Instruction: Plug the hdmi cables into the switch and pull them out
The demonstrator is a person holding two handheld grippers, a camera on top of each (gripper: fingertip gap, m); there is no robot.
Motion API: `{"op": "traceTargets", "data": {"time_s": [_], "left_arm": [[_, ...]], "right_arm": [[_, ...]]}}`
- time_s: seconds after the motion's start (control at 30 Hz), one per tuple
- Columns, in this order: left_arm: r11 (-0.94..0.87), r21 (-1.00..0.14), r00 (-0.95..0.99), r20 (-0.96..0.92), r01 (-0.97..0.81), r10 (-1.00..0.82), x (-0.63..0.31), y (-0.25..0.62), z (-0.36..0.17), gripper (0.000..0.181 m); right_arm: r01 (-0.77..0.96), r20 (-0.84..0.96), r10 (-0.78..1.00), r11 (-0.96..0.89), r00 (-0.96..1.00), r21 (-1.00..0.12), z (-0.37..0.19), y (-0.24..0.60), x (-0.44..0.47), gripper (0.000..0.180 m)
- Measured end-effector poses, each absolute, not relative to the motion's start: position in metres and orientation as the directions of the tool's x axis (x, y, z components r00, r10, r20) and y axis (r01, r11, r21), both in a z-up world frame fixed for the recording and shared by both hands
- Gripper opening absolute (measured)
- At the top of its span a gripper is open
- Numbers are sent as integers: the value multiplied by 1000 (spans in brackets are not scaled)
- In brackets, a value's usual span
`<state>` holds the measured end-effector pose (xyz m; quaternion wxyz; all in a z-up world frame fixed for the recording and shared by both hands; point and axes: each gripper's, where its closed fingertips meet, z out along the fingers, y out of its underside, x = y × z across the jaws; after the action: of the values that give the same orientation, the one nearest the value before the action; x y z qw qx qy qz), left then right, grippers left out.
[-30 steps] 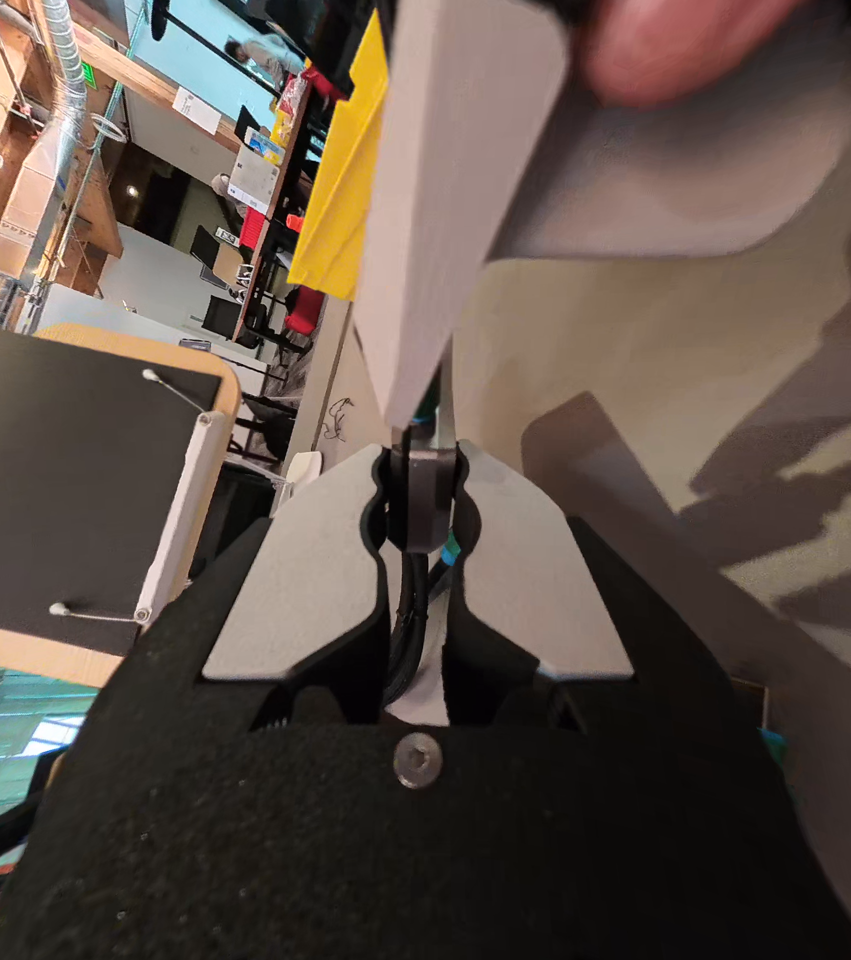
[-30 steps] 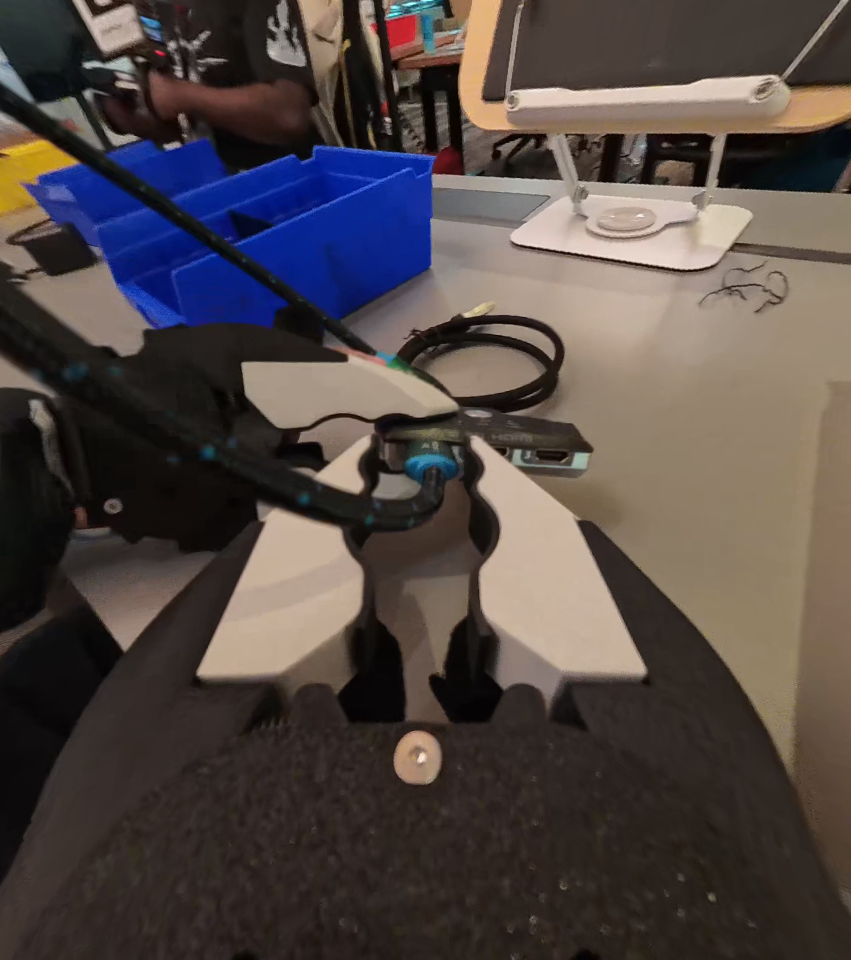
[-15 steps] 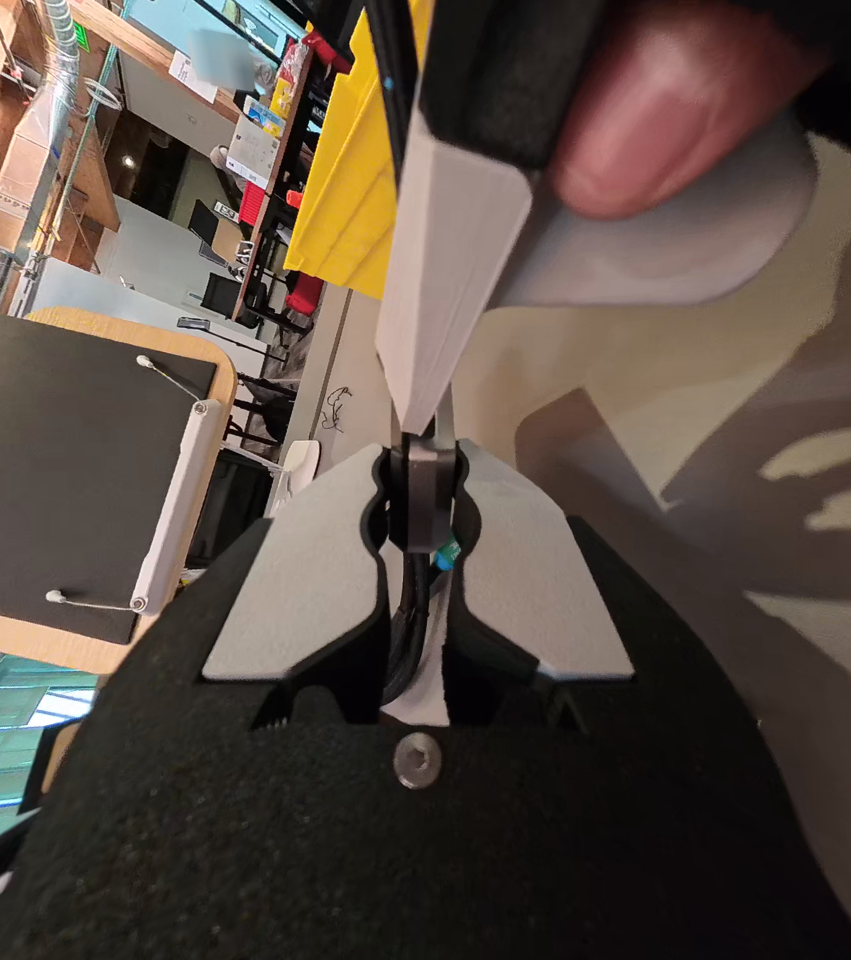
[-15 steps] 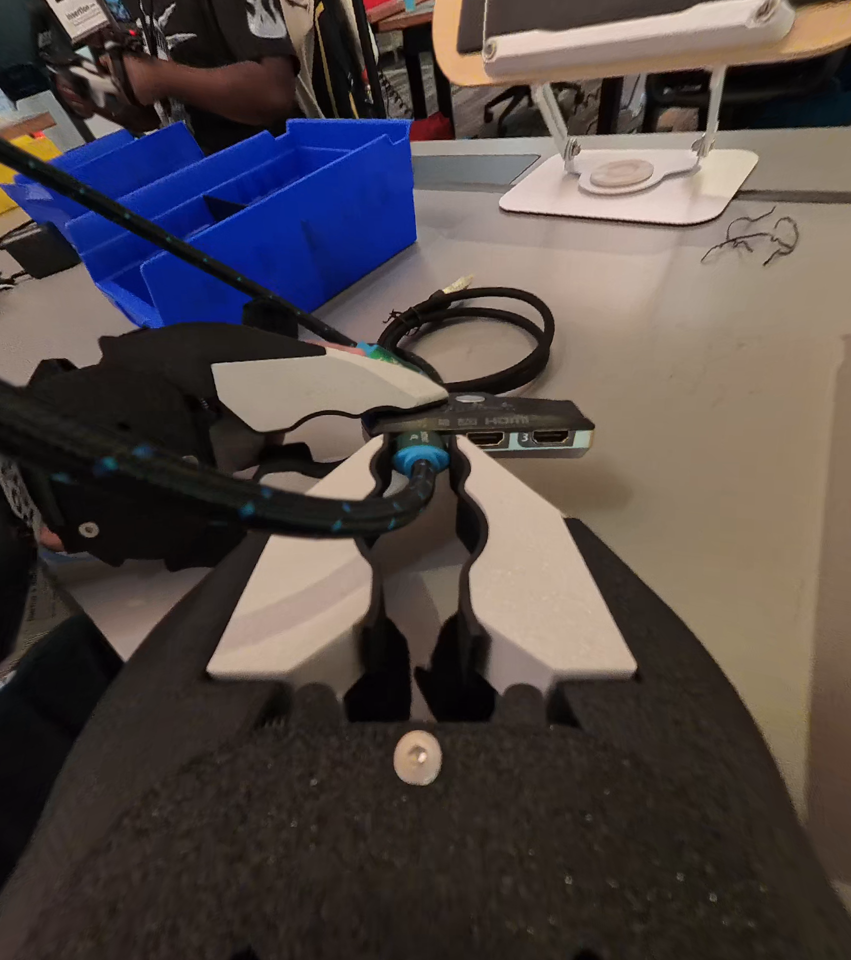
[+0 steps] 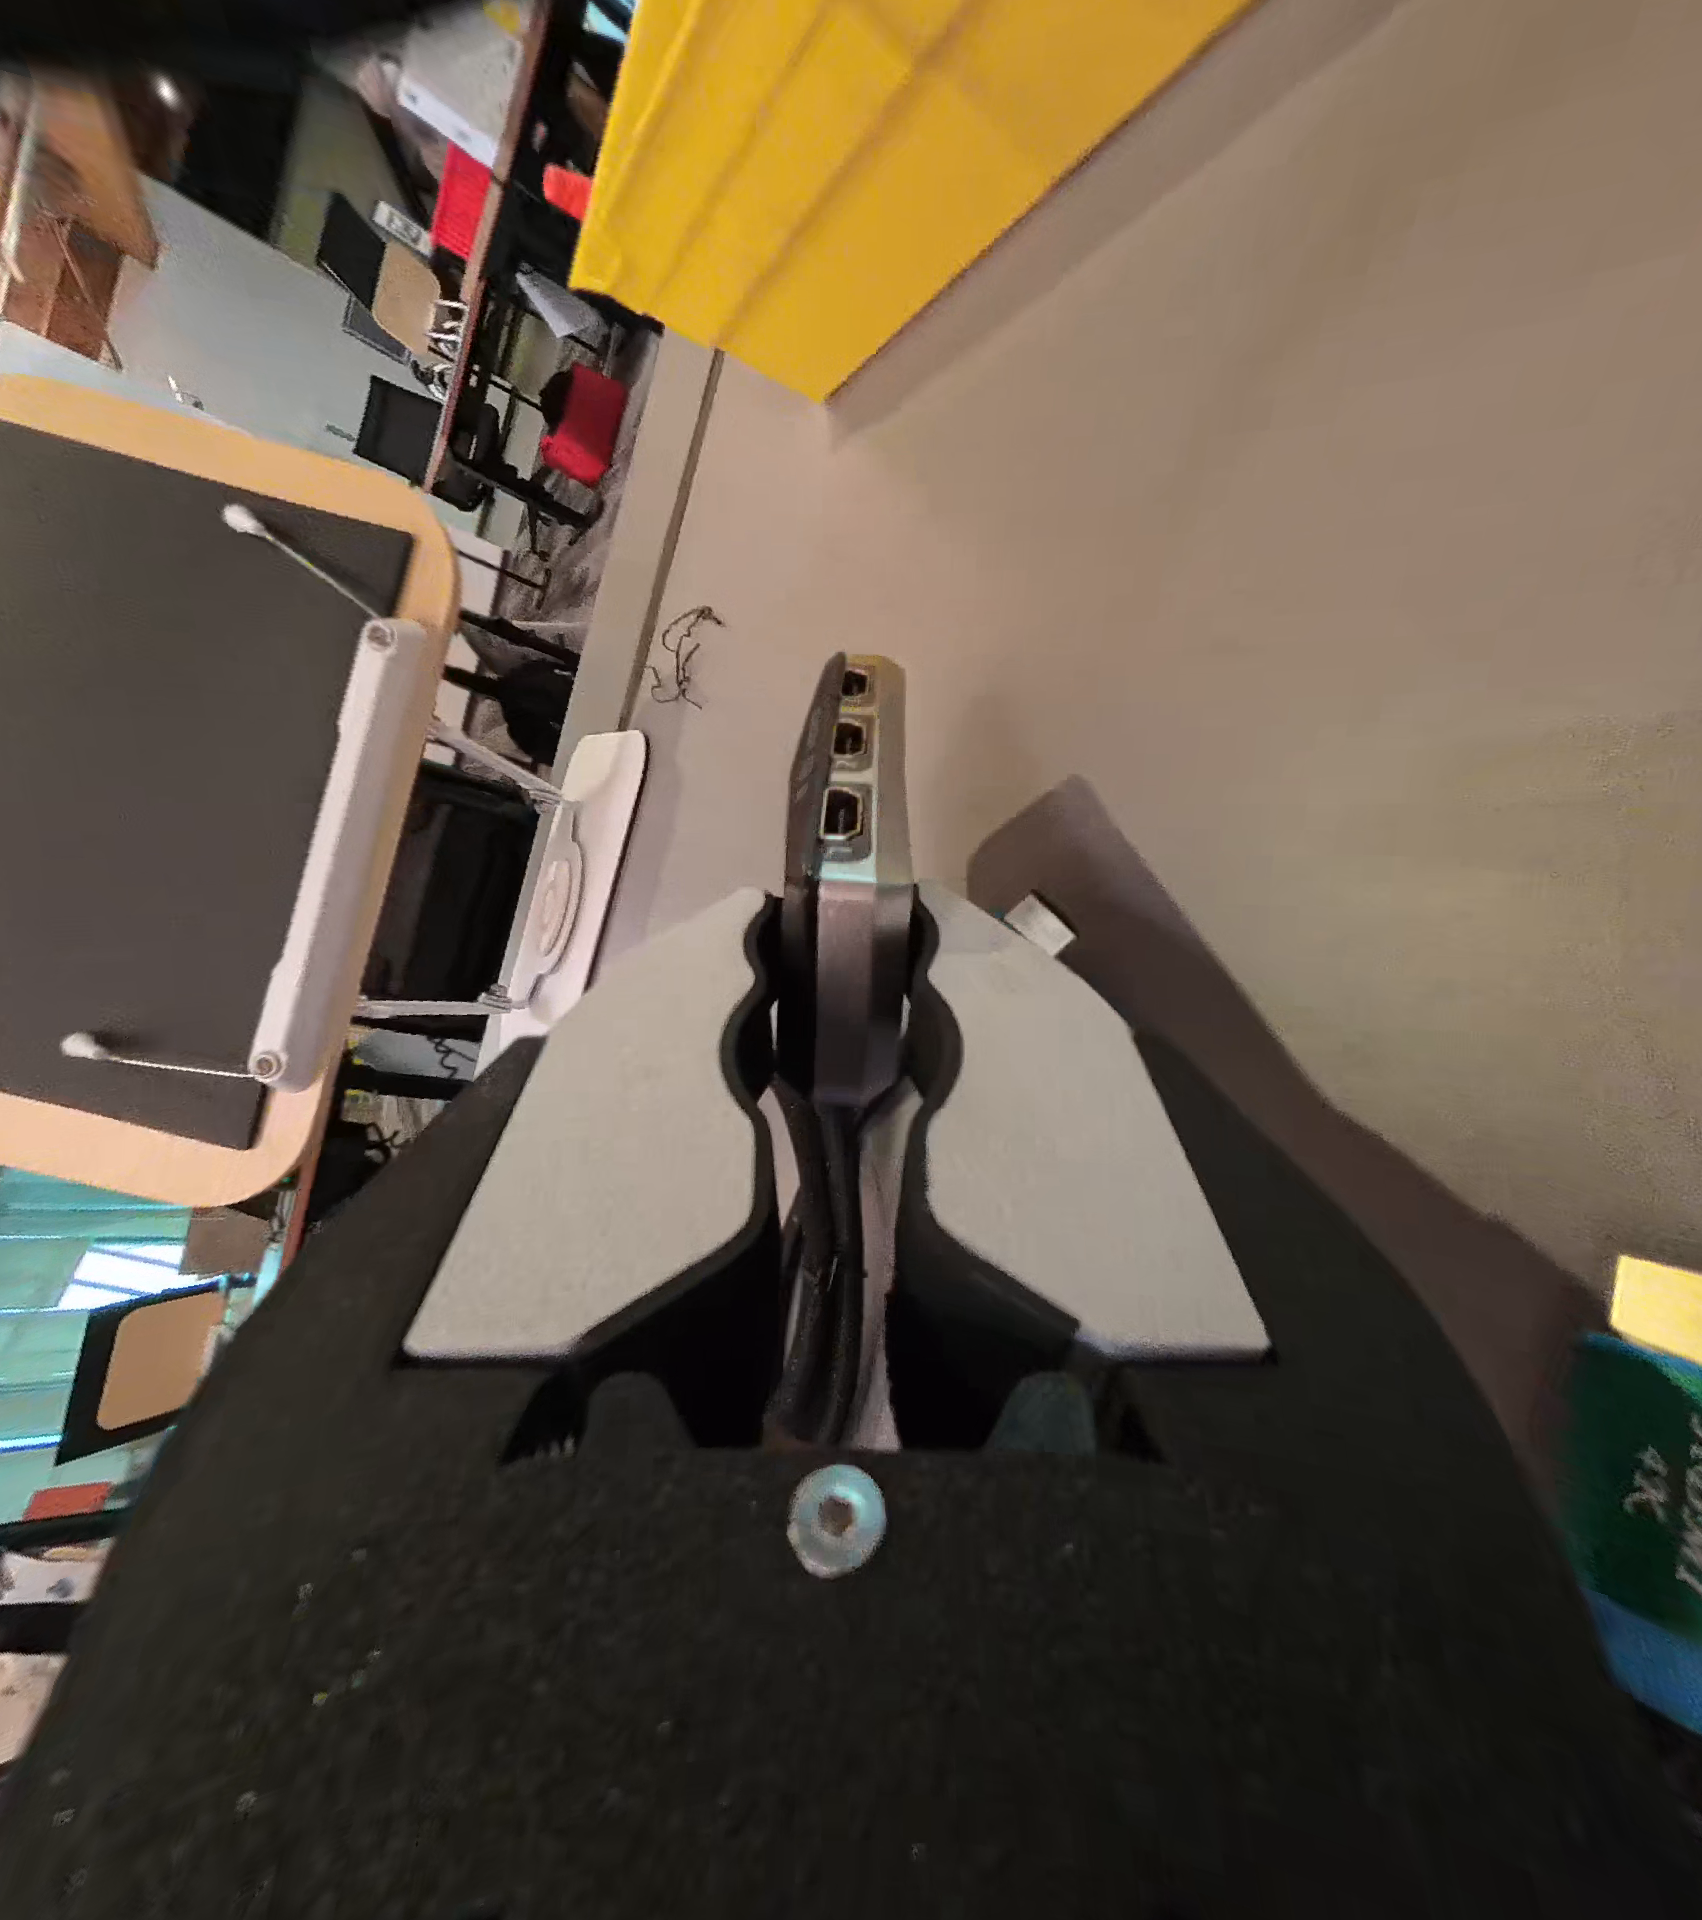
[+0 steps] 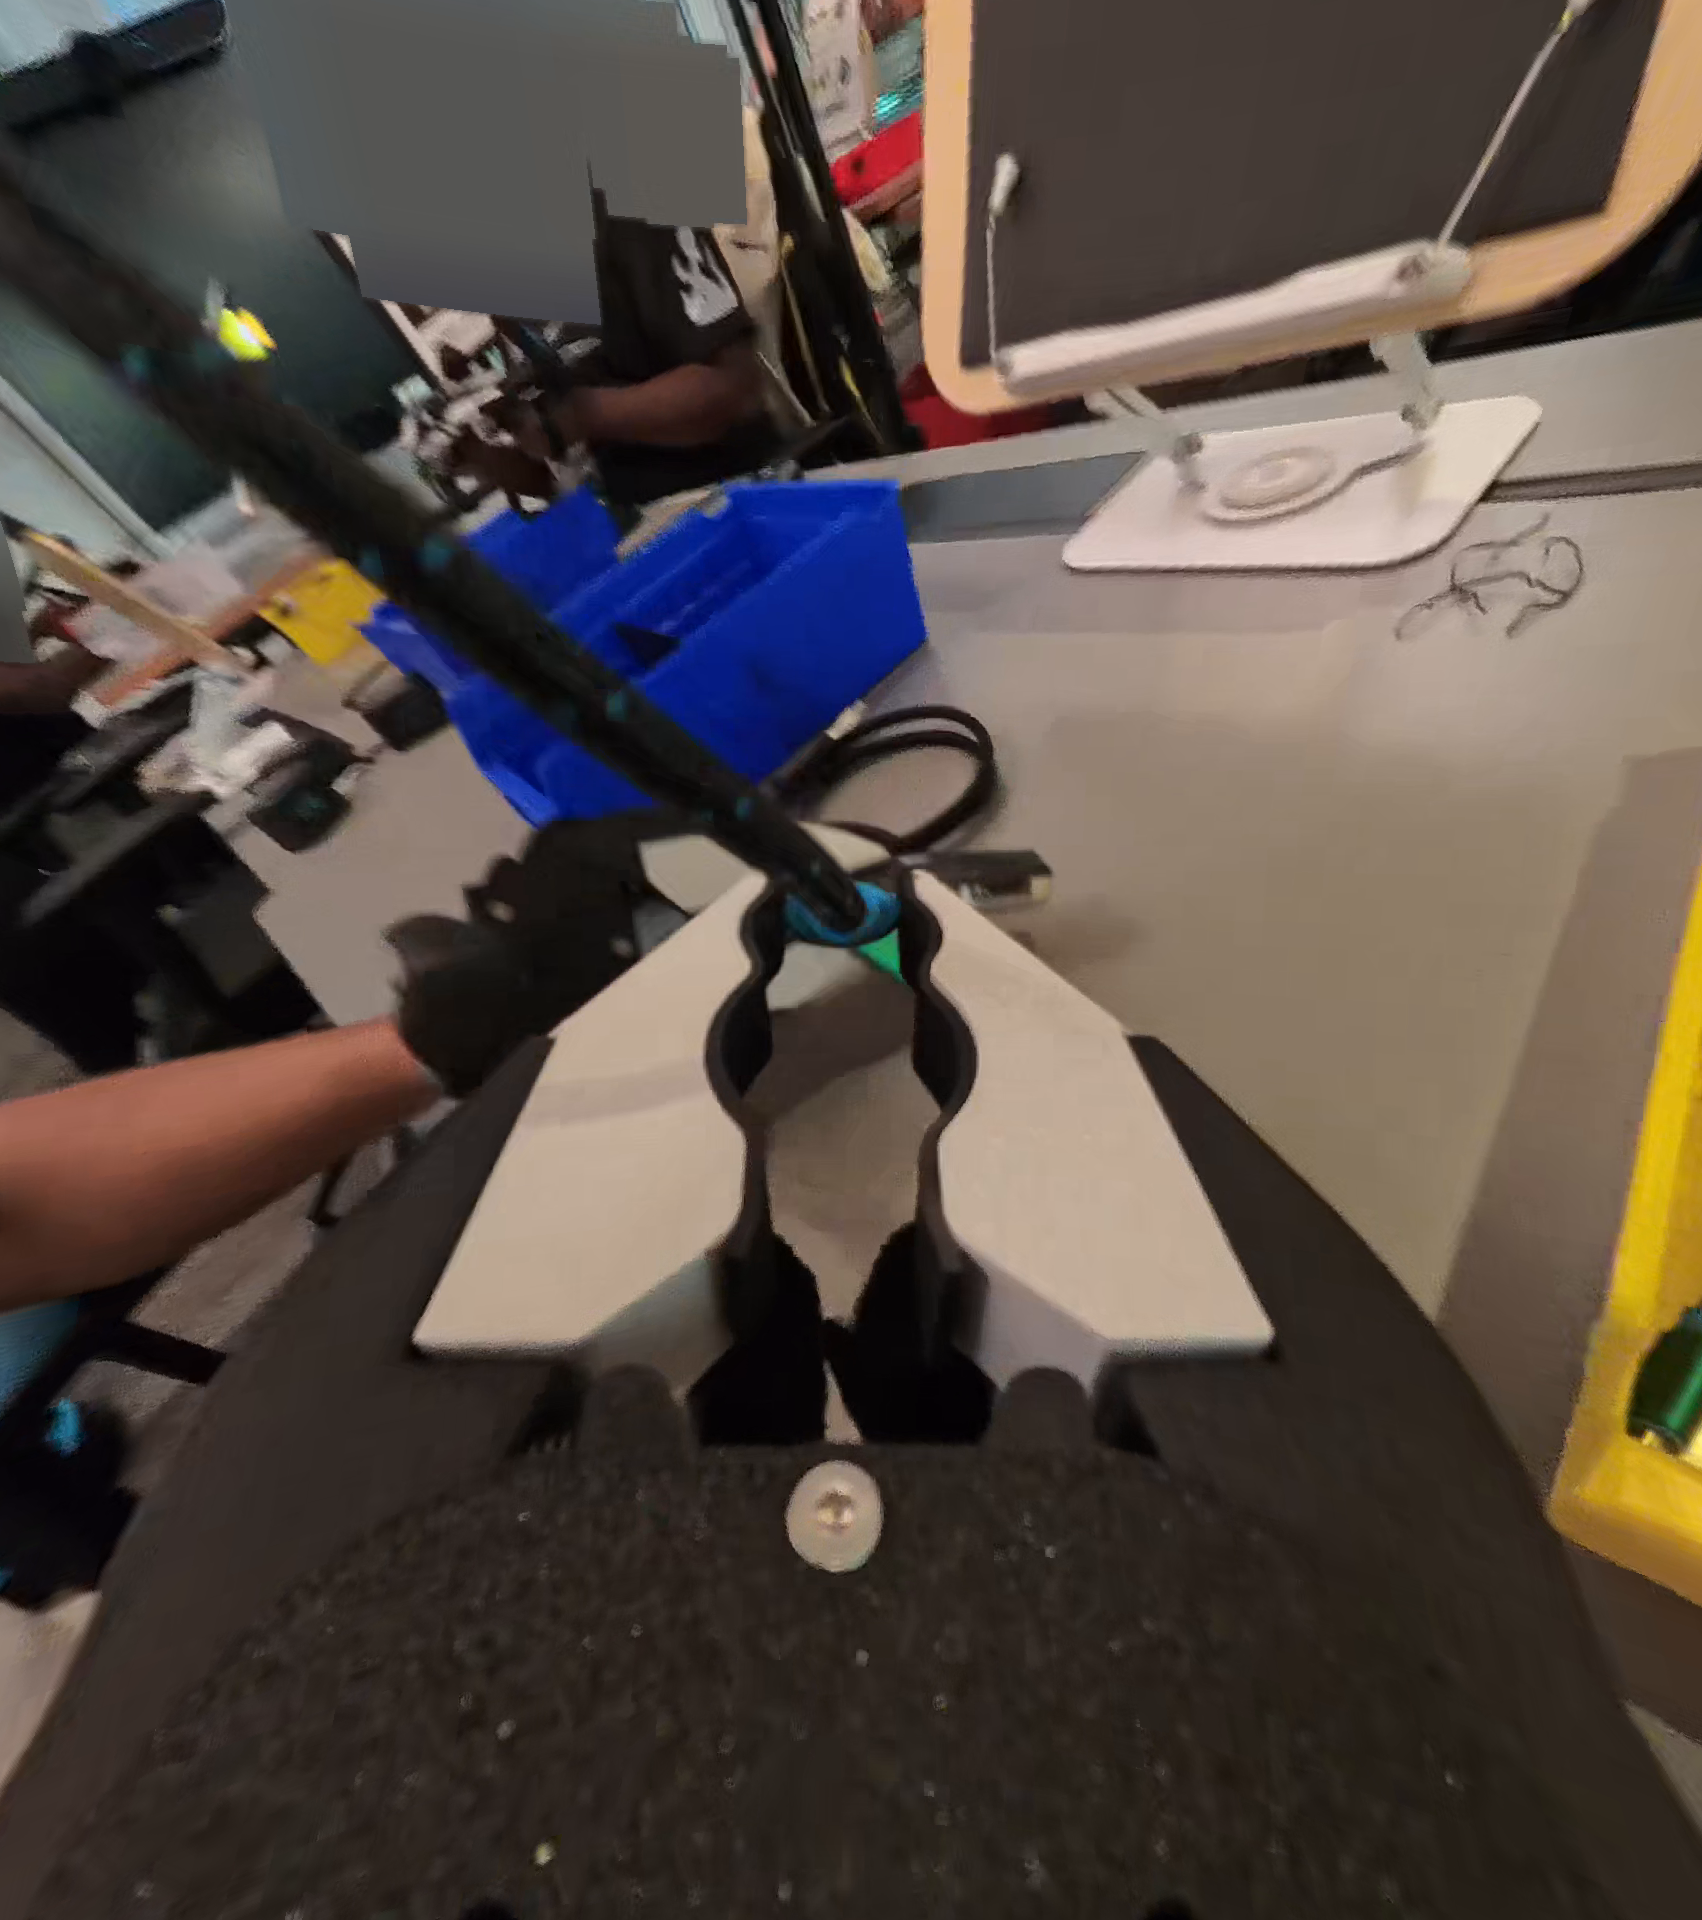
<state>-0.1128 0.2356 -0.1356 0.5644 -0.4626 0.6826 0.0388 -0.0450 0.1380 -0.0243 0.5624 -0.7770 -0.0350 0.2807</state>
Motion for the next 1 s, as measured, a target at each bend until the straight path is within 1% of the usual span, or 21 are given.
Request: {"op": "traceTargets", "data": {"time_s": [0.07,0.13,0.23,0.37,0.4,0.47,0.5,0.57,0.63,0.67,0.7,0.77,0.83,0.93,1.0], "left_arm": [[559,-482,68,-795,-675,-603,-113,236,-135,21],[538,-510,80,-772,-671,-631,-113,237,-132,21],[511,-548,103,-742,-662,-663,-116,239,-127,21],[512,-533,83,-744,-674,-663,-117,237,-129,21],[518,-528,82,-750,-673,-657,-116,236,-129,21],[522,-518,67,-751,-678,-657,-115,234,-131,21],[524,-517,67,-752,-677,-655,-114,233,-131,21],[523,-524,67,-747,-672,-661,-113,231,-130,21],[520,-525,66,-744,-674,-665,-112,230,-130,21],[521,-525,65,-744,-674,-665,-112,230,-129,21],[521,-526,63,-742,-673,-668,-112,229,-129,21],[520,-527,58,-738,-672,-672,-112,229,-130,21],[520,-527,55,-736,-672,-675,-112,229,-131,21],[526,-519,45,-739,-675,-672,-112,227,-132,21],[528,-516,40,-740,-674,-672,-112,227,-132,21]], "right_arm": [[-263,-400,384,-361,832,-895,1,133,-36,21],[-223,-354,356,-360,865,-906,20,130,-15,21],[-183,-268,221,-340,938,-922,40,124,44,21],[-167,-198,23,-441,980,-882,28,109,123,21],[-160,-162,-34,-439,986,-884,26,107,143,21],[-79,-25,-128,-440,991,-895,15,104,179,21],[-18,71,-174,-462,982,-887,5,104,196,21],[152,323,-264,-510,909,-847,-13,104,226,21],[280,547,-299,-616,782,-736,-33,100,244,20],[328,629,-283,-662,724,-674,-42,99,246,20],[354,670,-253,-691,698,-630,-51,98,244,20],[329,647,-188,-737,739,-591,-73,95,235,20],[268,560,-128,-778,819,-569,-93,90,224,21],[248,472,-29,-821,881,-514,-109,76,207,21],[246,446,-11,-823,895,-513,-110,67,196,23]]}}
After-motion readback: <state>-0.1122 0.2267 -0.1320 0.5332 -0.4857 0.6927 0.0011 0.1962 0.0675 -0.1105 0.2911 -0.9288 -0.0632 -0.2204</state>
